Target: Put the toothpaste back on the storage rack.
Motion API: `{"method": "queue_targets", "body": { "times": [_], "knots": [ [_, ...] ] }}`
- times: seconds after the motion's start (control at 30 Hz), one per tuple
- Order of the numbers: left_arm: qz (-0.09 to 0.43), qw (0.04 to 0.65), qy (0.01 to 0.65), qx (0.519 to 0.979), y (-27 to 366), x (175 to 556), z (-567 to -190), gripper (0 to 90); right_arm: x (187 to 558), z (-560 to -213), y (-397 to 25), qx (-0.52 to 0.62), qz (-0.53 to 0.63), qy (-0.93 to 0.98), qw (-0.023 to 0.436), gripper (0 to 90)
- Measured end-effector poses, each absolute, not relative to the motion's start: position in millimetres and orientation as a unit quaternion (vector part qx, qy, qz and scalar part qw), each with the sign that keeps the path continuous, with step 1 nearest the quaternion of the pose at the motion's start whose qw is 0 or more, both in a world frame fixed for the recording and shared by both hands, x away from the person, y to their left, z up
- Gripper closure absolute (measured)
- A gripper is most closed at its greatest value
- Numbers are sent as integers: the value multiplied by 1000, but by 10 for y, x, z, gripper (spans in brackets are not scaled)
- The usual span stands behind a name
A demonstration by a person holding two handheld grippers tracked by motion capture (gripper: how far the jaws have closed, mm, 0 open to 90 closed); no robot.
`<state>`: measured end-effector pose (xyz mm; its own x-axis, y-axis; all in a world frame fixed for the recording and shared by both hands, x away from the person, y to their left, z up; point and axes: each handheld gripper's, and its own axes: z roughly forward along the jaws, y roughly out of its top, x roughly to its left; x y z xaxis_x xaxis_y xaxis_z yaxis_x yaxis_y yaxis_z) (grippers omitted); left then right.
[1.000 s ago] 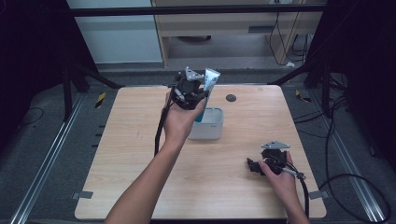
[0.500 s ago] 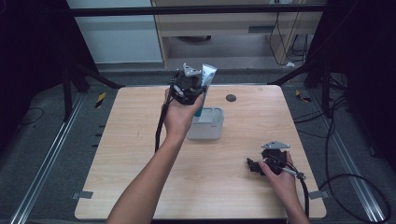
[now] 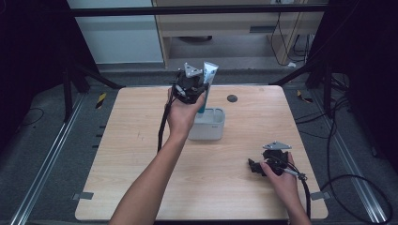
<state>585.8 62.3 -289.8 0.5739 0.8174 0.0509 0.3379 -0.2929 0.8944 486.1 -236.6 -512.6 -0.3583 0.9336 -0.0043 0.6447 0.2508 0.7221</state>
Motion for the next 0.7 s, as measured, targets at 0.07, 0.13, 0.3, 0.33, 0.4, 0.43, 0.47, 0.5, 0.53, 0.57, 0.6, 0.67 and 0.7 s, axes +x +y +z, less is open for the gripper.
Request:
{"method": "queue_targets", "body": {
  "times": [0.07,0.13,0.3,0.33,0.4,0.43,0.47,0.5,0.53,0.57,0.6,0.67,0.7],
  "knots": [
    [261,459,383,758,618,5876,-2919,800,4863,-5127,-2368,519,323,759,226,3],
    [260,458,384,758,616,5890,-2936,800,4863,-5126,-2368,519,323,759,225,3],
    [257,459,384,759,607,5918,-2984,800,4863,-5126,-2368,519,323,759,226,3],
    [257,459,383,759,603,5923,-2995,800,4863,-5127,-2368,519,323,759,226,3],
    [253,460,384,759,596,5932,-3020,800,4863,-5127,-2368,519,323,759,226,3],
    [252,460,385,759,595,5937,-3031,800,4863,-5127,-2368,519,323,759,226,3],
    [253,459,385,760,596,5941,-3041,800,4863,-5127,-2368,519,323,759,226,3],
    [253,459,386,760,596,5943,-3052,800,4863,-5127,-2370,518,322,760,226,3],
    [250,459,387,760,592,5945,-3065,800,4862,-5126,-2369,519,322,759,225,3],
    [252,457,386,760,596,5948,-3076,800,4862,-5126,-2369,519,322,759,225,3],
    [252,458,388,759,597,5950,-3088,800,4863,-5127,-2370,518,322,759,226,3],
    [251,457,389,759,602,5958,-3109,800,4863,-5127,-2370,518,322,759,226,3],
    [251,456,389,760,604,5961,-3122,800,4863,-5127,-2370,518,322,759,226,3]
  ]
}}
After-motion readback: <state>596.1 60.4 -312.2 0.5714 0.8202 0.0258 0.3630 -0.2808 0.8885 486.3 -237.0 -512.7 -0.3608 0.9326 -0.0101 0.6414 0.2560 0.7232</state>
